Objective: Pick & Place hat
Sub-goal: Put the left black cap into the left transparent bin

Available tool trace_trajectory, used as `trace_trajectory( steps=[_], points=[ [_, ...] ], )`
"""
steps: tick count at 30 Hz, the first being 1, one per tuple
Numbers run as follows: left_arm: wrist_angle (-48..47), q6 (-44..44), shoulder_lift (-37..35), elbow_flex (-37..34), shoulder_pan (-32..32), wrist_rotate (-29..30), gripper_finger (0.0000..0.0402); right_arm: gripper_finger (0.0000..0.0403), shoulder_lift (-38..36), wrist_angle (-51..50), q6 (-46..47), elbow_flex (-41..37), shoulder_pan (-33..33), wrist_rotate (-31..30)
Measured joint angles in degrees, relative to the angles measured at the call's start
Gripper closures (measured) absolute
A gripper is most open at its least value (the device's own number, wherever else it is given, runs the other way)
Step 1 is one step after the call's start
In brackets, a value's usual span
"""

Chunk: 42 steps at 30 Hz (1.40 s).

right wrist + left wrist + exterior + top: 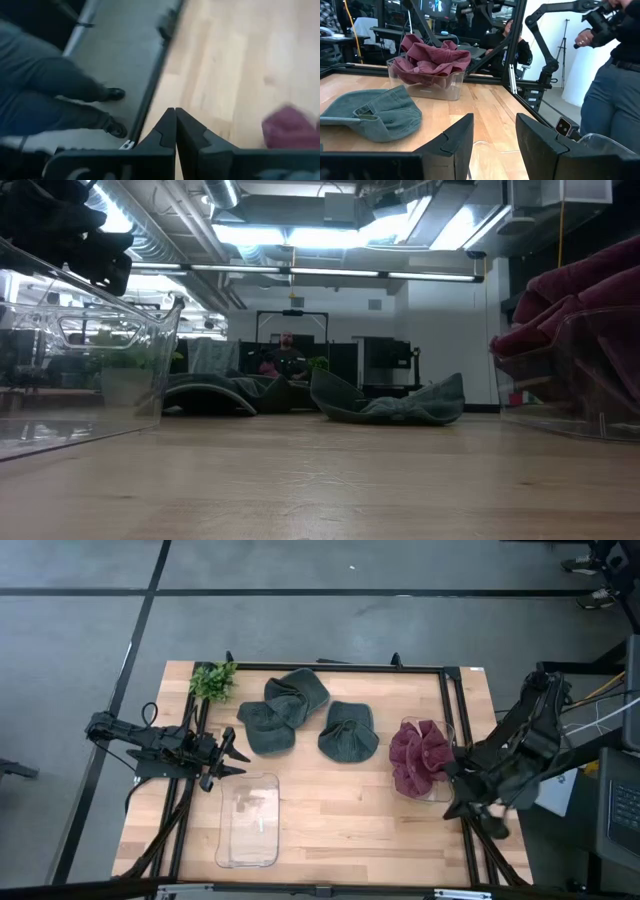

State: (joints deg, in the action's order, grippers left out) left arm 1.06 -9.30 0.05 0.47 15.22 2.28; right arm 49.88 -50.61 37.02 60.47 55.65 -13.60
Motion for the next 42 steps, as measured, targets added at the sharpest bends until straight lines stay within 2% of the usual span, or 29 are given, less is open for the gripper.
trace_trajectory(
  steps=[5, 12, 16, 21, 27, 37, 42],
  points=[
    [0.0, 0.0, 0.0, 0.0, 0.0, 0.0, 0.0258, 0.04, -8.3, 5.9, -11.0, -3.6, 1.0, 1.4],
    [0.0, 0.0, 0.0, 0.0, 0.0, 0.0, 0.0258, 0.04, -22.4, 28.7, -20.1, -21.2, 1.0, 11.8],
    [0.0, 0.0, 0.0, 0.0, 0.0, 0.0, 0.0258, 0.04, -29.8, 37.4, -24.9, -30.2, 1.0, 19.1],
    [0.0, 0.0, 0.0, 0.0, 0.0, 0.0, 0.0258, 0.04, -39.0, 41.5, -29.4, -38.9, 1.0, 20.7],
    [0.0, 0.0, 0.0, 0.0, 0.0, 0.0, 0.0258, 0.04, -48.7, 45.8, -30.1, -47.5, 1.0, 20.7],
    [0.4, 0.0, 0.2, 0.0, 0.0, 0.1, 0.0258, 0.04, -49.8, 63.2, -33.6, -60.3, 0.6, 21.1],
    [0.4, 0.0, 0.2, 0.0, 0.0, 0.1, 0.0258, 0.04, -49.8, 61.9, -38.2, -60.1, 0.6, 16.5]
  ],
)
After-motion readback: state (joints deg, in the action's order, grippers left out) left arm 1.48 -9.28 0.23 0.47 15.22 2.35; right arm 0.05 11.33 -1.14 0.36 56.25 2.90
